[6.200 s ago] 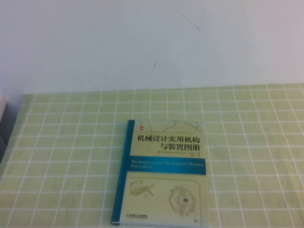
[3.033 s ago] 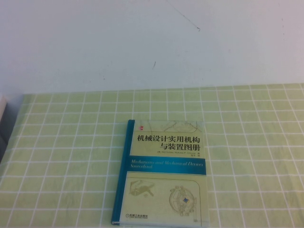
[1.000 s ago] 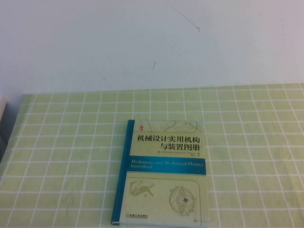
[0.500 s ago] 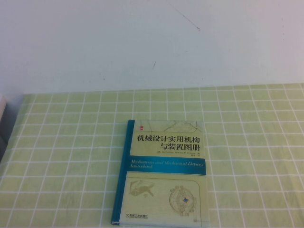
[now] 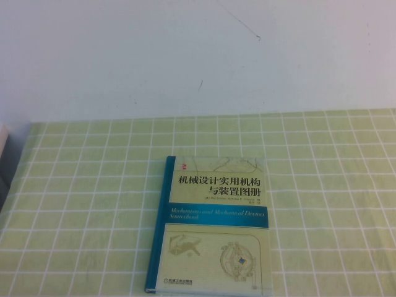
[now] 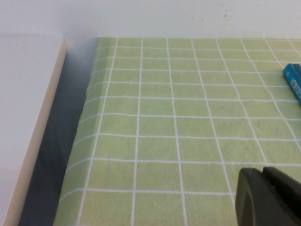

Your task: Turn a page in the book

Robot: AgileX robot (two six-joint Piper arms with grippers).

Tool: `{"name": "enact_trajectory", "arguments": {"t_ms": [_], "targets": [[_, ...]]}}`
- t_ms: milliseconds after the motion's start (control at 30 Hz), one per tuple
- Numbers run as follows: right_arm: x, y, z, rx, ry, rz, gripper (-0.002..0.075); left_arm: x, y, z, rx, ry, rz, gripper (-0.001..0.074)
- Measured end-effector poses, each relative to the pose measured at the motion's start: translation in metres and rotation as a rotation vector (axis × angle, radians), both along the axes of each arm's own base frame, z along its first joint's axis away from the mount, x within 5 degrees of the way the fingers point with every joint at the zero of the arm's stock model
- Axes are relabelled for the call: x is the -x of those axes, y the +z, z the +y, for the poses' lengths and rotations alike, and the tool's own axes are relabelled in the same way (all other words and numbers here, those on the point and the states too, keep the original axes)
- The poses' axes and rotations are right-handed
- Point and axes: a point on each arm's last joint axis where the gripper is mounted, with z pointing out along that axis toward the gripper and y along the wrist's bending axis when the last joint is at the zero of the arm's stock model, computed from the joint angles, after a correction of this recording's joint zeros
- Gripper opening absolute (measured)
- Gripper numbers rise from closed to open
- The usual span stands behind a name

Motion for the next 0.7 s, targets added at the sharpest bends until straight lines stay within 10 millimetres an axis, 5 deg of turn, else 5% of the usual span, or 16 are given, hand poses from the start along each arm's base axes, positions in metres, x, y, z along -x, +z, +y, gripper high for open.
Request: {"name": "enact_trajectory", "arguments": {"t_ms": [433, 700], "targets": [[0.000, 0.000, 0.000, 0.000, 0.000, 0.000, -0.0003, -0.001, 0.002, 0.000, 0.000, 0.001, -0.020, -0.0002], [-0.003, 0.005, 0.000, 0.010, 0.000, -0.084, -0.0003, -0.003, 0.018, 0.001, 0.005, 0.015, -0.212, -0.0002]]}}
